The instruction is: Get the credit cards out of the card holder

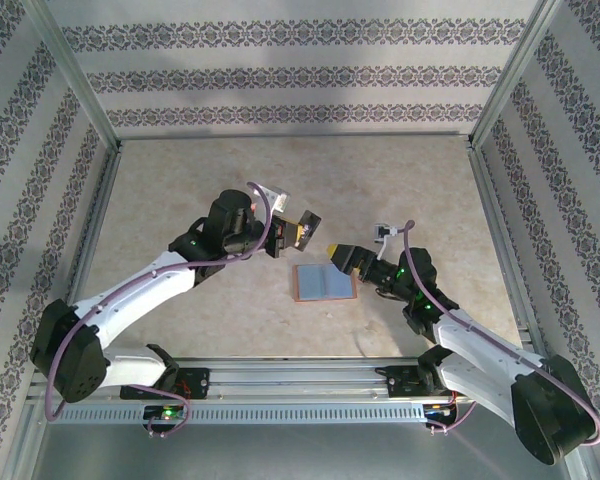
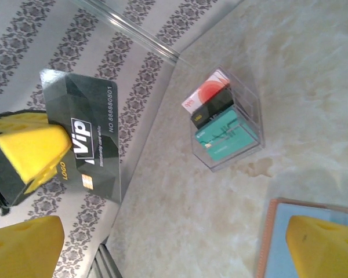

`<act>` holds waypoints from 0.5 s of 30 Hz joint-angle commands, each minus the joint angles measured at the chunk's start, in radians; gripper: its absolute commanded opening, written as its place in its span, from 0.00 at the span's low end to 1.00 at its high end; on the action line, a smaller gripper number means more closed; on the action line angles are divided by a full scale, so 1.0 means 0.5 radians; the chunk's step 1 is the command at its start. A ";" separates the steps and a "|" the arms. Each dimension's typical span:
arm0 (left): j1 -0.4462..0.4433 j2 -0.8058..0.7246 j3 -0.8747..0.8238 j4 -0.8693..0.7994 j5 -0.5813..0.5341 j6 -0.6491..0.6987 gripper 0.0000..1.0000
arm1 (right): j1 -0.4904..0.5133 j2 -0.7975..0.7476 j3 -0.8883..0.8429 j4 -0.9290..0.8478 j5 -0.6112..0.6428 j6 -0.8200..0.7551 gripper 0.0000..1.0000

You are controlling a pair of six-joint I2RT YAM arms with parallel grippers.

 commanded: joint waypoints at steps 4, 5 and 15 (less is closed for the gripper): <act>0.068 -0.022 0.106 -0.460 -0.155 0.563 0.00 | 0.008 -0.089 -0.014 -0.237 0.146 -0.075 0.98; 0.080 -0.020 0.107 -0.454 -0.138 0.593 0.00 | 0.009 -0.097 -0.006 -0.261 0.158 -0.078 0.98; 0.283 0.037 0.183 -0.507 -0.052 0.964 0.00 | 0.009 -0.075 0.067 -0.520 0.266 -0.114 0.98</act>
